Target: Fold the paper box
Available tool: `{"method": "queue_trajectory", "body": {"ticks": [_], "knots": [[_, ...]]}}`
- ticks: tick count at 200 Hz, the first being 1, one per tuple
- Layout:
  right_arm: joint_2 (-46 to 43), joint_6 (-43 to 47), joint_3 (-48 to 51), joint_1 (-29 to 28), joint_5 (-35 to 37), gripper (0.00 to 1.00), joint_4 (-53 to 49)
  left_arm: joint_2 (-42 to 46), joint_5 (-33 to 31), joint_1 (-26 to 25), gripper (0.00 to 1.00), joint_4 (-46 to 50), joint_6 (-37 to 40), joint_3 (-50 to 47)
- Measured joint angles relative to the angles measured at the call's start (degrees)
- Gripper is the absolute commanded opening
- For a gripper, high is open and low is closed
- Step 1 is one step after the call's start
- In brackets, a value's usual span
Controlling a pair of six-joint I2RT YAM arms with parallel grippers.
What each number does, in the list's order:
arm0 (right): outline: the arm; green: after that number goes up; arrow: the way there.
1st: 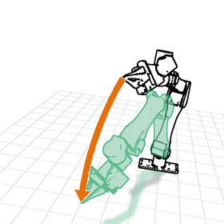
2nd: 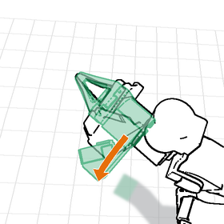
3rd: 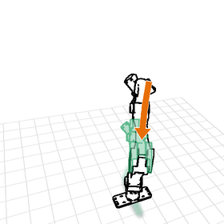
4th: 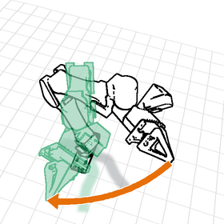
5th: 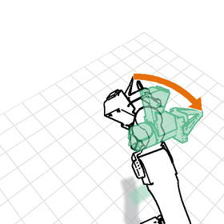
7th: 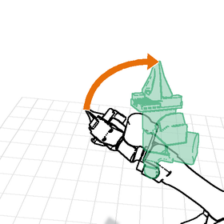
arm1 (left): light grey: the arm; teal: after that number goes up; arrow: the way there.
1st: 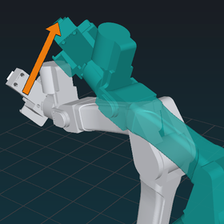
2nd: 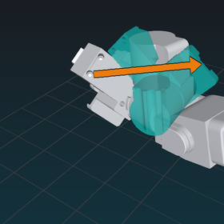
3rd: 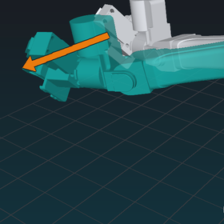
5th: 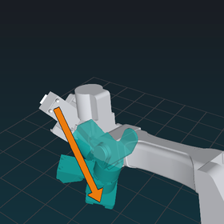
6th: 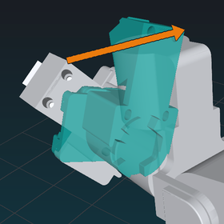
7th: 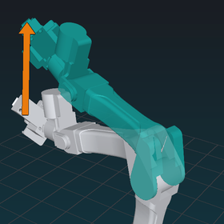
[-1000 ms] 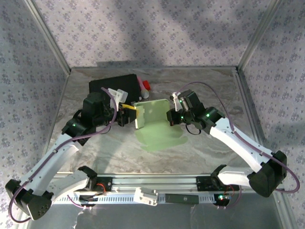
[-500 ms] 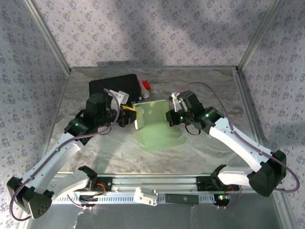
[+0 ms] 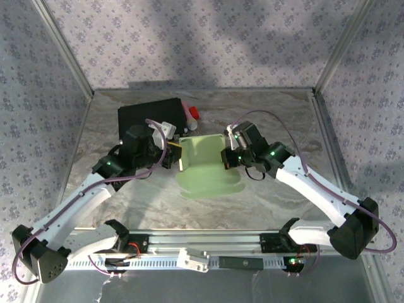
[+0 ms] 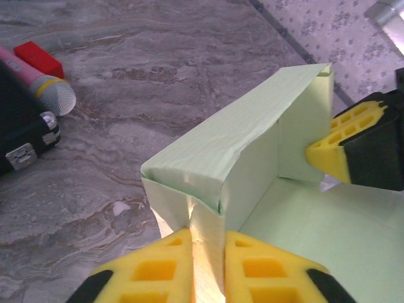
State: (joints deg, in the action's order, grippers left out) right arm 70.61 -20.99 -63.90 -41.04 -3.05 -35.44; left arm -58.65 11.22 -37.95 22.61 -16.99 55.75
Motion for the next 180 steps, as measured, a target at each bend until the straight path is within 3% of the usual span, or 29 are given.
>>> {"method": "queue_trajectory", "body": {"ticks": [26, 73, 148, 180], "knots": [[0.02, -0.59, 0.00, -0.57, 1.44, 0.00, -0.70, -0.79, -4.61, -2.16, 0.00, 0.17, 0.02, 0.07], [0.33, -1.99, -0.02, -2.84, 4.74, 0.00, -1.92, -1.42, -16.04, -8.61, 0.00, 0.63, -0.20, 0.59], [2.95, -7.23, -3.34, -8.41, 12.96, 0.00, -4.31, -6.62, -43.39, -19.89, 0.00, 3.28, -3.52, 3.85], [2.95, -8.63, -3.96, -9.05, 14.10, 0.00, -4.39, -6.82, -48.02, -21.75, 0.00, 2.67, -4.02, 3.85]]}}
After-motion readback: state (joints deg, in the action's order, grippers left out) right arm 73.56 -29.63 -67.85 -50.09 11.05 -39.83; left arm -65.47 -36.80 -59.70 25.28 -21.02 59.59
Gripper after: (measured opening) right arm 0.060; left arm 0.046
